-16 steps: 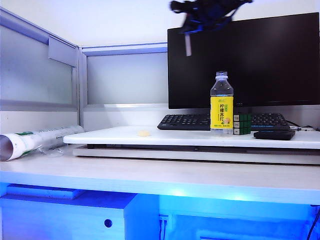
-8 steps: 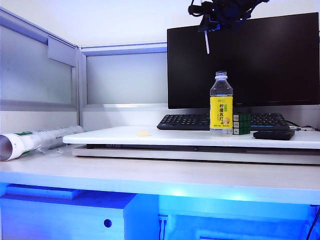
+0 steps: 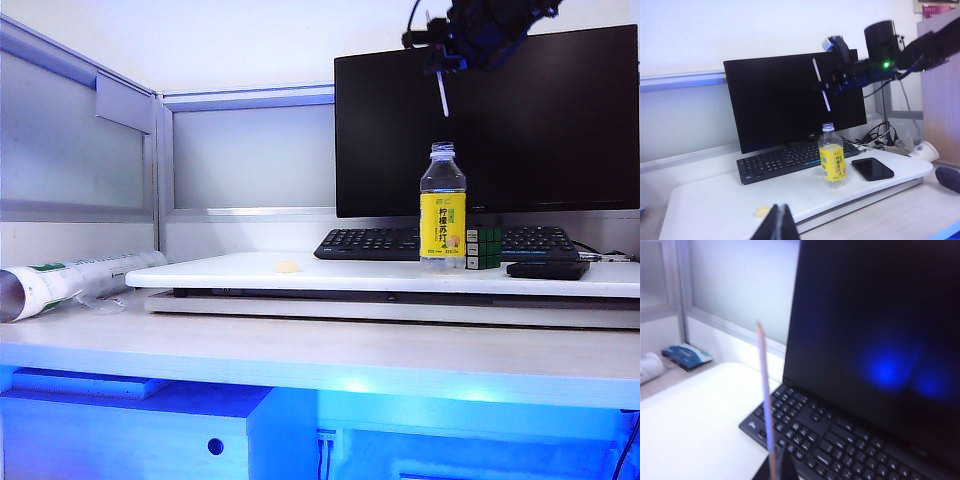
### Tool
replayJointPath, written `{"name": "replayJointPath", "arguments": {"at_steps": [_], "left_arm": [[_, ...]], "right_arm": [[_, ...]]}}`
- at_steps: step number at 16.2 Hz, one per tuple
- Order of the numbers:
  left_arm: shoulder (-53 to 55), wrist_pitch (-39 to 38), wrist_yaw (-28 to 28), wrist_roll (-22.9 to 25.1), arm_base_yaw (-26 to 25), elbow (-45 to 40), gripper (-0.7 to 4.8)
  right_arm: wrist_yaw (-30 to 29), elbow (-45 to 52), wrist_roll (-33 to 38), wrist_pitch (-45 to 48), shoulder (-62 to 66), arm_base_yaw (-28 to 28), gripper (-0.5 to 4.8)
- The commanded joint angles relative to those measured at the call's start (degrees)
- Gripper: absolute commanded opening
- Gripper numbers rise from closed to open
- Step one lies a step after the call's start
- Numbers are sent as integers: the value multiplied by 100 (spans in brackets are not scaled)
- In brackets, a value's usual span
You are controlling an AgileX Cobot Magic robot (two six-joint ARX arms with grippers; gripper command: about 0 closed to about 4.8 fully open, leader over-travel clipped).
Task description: Grab a stick from the table and stick it in a plastic bottle.
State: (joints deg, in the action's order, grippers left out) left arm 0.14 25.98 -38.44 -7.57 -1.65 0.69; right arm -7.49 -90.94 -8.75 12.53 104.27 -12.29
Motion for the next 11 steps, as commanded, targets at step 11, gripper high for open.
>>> {"name": "replayJointPath", "arguments": {"at_steps": [11], "left_arm": [[4, 76, -24, -105, 0, 11, -5]], "right_arm": [[-9, -39, 295, 234, 391, 24, -9]]}}
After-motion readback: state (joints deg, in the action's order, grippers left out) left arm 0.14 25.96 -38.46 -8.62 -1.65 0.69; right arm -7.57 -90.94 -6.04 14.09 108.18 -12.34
